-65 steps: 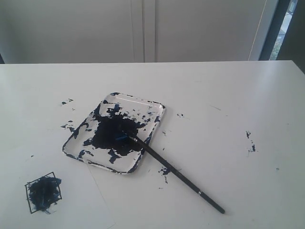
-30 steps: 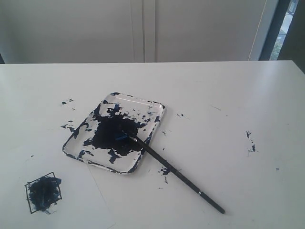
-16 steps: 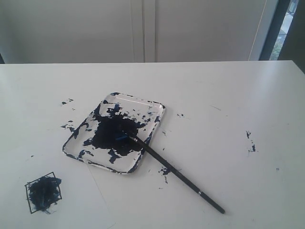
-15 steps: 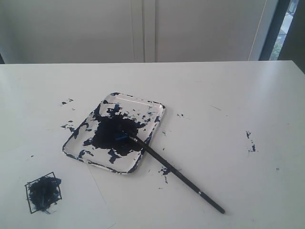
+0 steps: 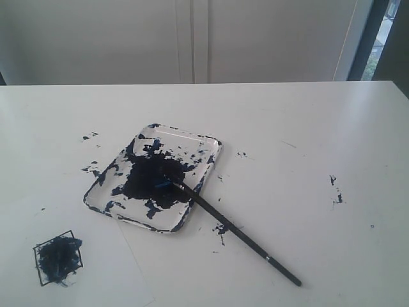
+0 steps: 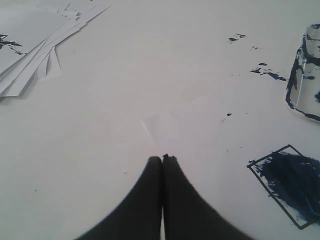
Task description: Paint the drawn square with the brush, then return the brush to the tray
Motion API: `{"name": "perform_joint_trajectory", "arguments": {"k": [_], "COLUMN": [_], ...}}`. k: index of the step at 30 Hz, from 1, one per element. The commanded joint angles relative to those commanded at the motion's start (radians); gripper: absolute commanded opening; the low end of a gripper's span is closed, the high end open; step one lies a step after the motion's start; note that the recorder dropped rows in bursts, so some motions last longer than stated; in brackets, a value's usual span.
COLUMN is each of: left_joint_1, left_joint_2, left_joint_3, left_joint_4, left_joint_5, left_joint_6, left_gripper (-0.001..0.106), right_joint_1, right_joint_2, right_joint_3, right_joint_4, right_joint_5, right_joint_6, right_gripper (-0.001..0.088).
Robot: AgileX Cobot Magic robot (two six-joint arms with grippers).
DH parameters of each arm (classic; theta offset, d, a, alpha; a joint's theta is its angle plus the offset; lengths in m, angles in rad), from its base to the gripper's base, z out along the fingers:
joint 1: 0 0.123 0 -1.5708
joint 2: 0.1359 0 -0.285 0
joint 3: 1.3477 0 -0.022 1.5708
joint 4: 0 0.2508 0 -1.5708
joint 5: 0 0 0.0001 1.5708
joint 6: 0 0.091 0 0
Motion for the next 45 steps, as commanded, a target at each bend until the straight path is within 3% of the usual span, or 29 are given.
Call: {"name": "perform_joint_trajectory", "arguments": {"k": [12, 15, 19, 25, 33, 38, 45], "left_joint_1": [0.0, 0.0, 0.0, 0.0, 0.0, 0.0, 0.0], "left_joint_2": [0.0, 0.0, 0.0, 0.0, 0.0, 0.0, 0.0], "left_joint_3": [0.0, 0.0, 0.0, 0.0, 0.0, 0.0, 0.0], "left_joint_4": [0.0, 0.0, 0.0, 0.0, 0.0, 0.0, 0.004], "left_joint_5": [-0.001, -0.001, -0.001, -0.001, -0.001, -0.001, -0.002], "left_joint_6": [0.0, 0.0, 0.0, 0.0, 0.0, 0.0, 0.0], "left_gripper": [0.0, 0.0, 0.0, 0.0, 0.0, 0.0, 0.0], "right_joint_1": [-0.002, -0.002, -0.002, -0.002, -0.002, -0.004, -0.09], "right_joint_2": [0.0, 0.0, 0.0, 0.0, 0.0, 0.0, 0.0], "right_joint_3": [0.096, 0.096, 0.148, 0.285, 0.513, 0.513, 0.513], "right_joint_4": [-0.049, -0.027, 0.041, 0.133, 0.129, 0.121, 0.095], "right_joint_5": [-0.04, -0.086, -0.296, -0.663, -1.082, -1.061, -1.046], "right_joint_6": [0.033, -0.032, -0.302, -0.337, -0.386, -0.443, -0.496], "right_gripper": [0.0, 0.0, 0.0, 0.0, 0.0, 0.0, 0.0]}}
